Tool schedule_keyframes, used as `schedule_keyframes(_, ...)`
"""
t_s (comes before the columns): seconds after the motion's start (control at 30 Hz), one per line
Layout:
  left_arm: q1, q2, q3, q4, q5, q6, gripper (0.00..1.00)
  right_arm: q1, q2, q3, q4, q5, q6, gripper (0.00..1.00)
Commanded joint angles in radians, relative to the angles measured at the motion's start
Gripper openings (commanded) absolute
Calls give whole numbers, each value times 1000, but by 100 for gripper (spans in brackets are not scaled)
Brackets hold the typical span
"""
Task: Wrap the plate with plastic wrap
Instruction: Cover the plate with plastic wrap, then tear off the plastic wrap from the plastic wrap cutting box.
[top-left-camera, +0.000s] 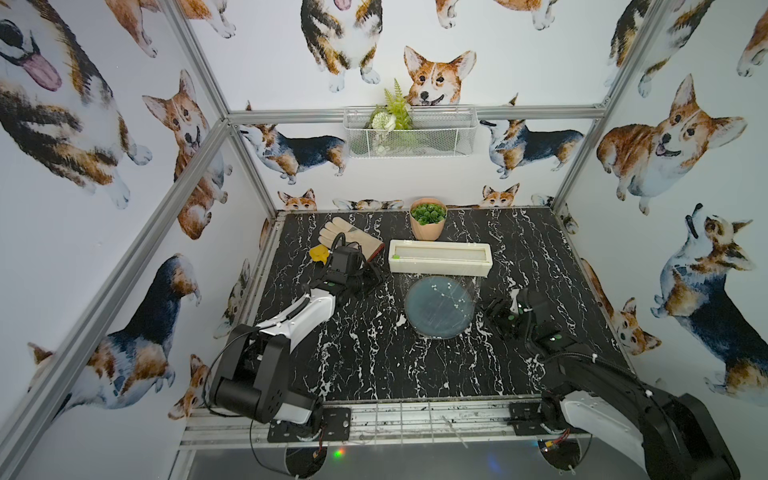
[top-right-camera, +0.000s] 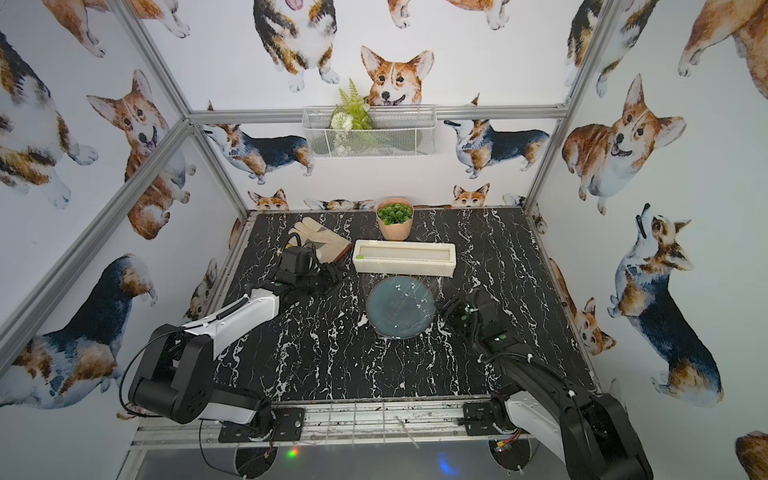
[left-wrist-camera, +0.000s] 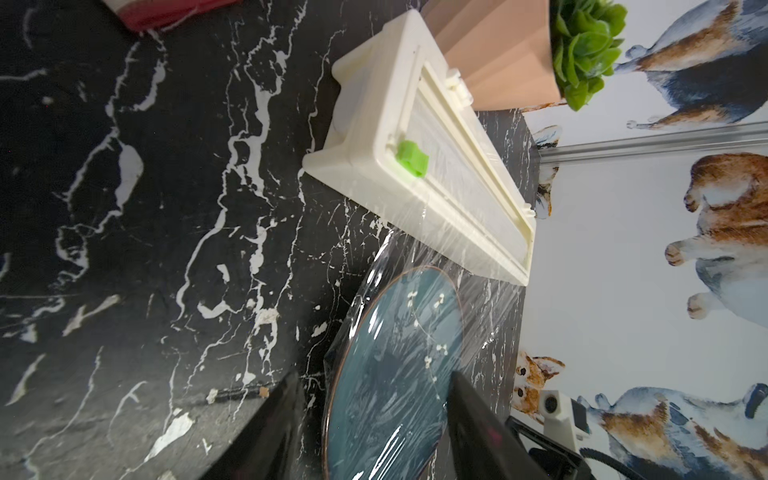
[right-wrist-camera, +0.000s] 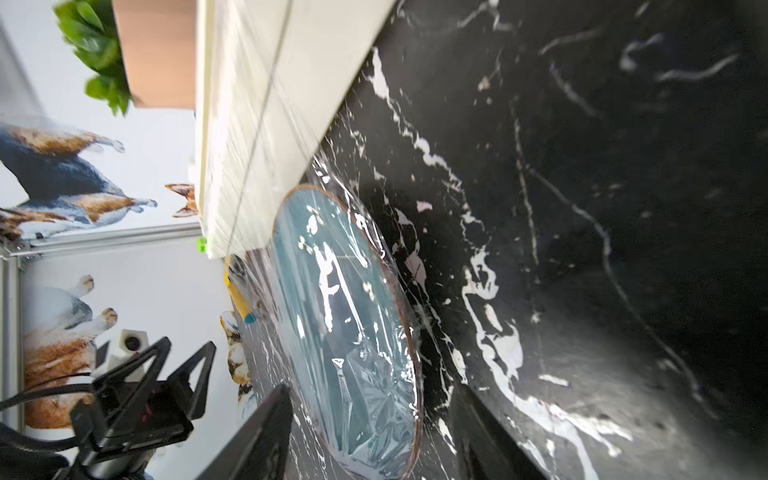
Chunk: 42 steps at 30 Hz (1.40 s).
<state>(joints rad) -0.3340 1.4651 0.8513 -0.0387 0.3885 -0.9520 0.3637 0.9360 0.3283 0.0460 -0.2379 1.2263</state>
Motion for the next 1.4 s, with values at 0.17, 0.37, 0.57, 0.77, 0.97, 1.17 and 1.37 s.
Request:
schedule_keyframes(0.17, 31, 113, 129, 50, 76, -3, 58, -284, 131, 94, 3, -216, -65, 69)
schedule_keyframes(0.37, 33, 210, 198, 122, 116, -45, 59, -299, 474, 291, 199, -371, -61, 69)
schedule_keyframes(0.57, 38, 281, 264, 128, 125, -51, 59, -301, 669, 445, 322, -363, -29, 68)
schedule_keyframes(0.77, 46, 326, 297, 138, 135, -59, 59, -314, 791, 545, 401, -341, 8, 65)
schedule_keyframes(0.97, 78, 337, 316, 135, 144, -51, 58, -323, 795, 604, 349, -337, -26, 64)
schedule_keyframes(1.17, 85, 345, 387, -42, 55, 109, 55, -261, 616, 683, -139, -105, -341, 64)
schedule_keyframes(1.37, 82, 399, 481, -232, -39, 277, 50, 4, 610, 913, -477, 259, -598, 65)
